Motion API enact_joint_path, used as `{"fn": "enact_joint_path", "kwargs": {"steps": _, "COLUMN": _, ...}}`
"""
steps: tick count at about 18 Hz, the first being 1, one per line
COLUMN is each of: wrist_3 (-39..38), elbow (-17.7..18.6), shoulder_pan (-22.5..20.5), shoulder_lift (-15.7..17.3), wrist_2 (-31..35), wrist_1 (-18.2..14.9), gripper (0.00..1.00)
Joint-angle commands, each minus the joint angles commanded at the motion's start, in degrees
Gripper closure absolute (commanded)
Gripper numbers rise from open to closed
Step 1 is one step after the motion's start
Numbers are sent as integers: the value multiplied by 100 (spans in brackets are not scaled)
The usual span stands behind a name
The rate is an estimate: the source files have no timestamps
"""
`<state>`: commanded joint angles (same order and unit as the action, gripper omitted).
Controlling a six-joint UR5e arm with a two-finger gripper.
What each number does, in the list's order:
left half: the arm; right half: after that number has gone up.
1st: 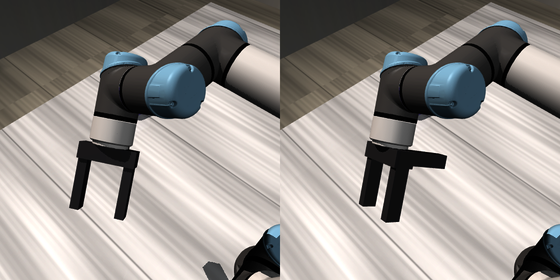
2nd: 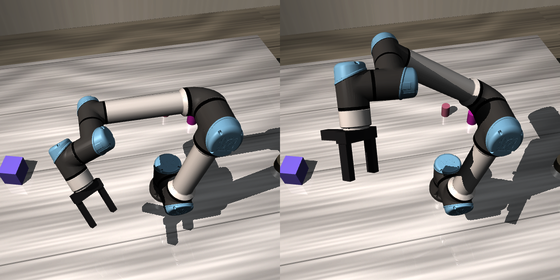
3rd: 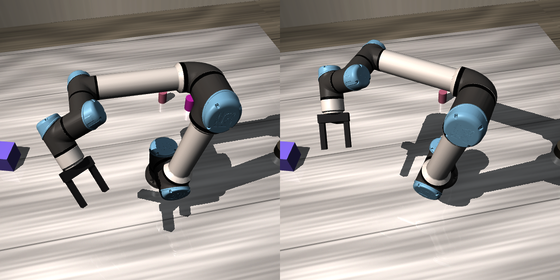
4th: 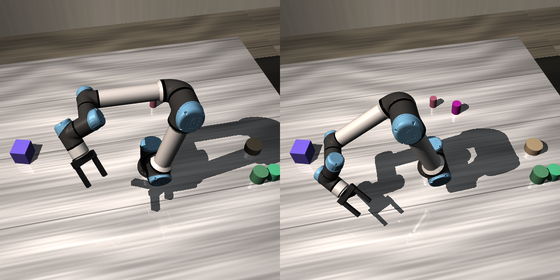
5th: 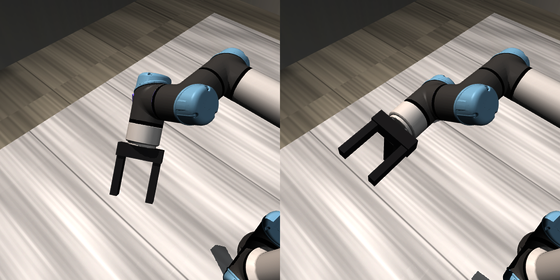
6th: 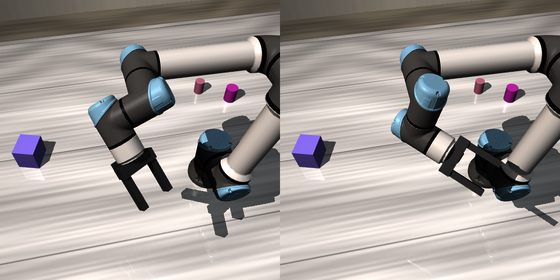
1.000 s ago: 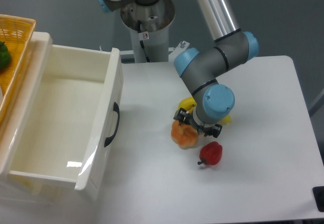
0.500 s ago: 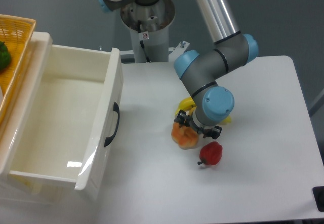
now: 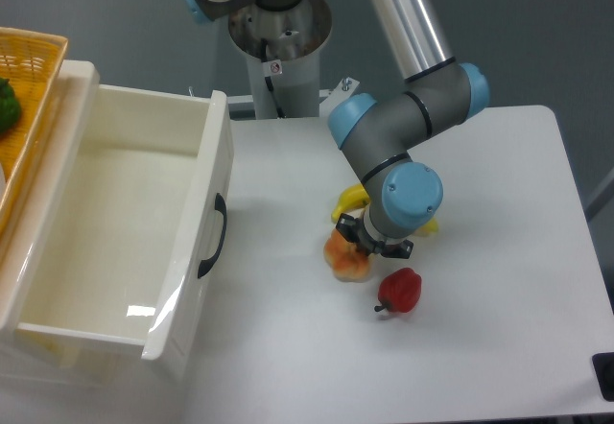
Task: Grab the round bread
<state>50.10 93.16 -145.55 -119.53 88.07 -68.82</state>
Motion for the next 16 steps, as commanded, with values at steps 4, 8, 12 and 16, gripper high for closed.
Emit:
{"fn": "enact_joint_path", "kwargs": {"steps": 4, "wrist_3": 0, "elbow": -61, "shoulder_pan": 0, "shoulder_lift": 52, "wrist_2": 44, "wrist_1": -35, "gripper": 100}}
{"fn": "enact_joint_path", "kwargs": {"steps": 8, "wrist_3": 26, "elbow": -167, "shoulder_pan": 18, "shoulder_lift": 289, "wrist_2": 26, "wrist_1": -193, "gripper": 100}}
{"fn": "enact_joint_path", "kwargs": {"steps": 12, "wrist_3": 79, "elbow": -299, "shoulder_pan": 166, "shoulder_lift": 536, "wrist_2": 0, "wrist_1": -413, "gripper": 100}}
{"fn": "enact_joint_path", "kwargs": {"steps": 16, "wrist_3": 350, "elbow": -448, "shoulder_pan": 334, "shoulder_lift": 659, "wrist_2": -35, "wrist_1": -404, "gripper": 100}}
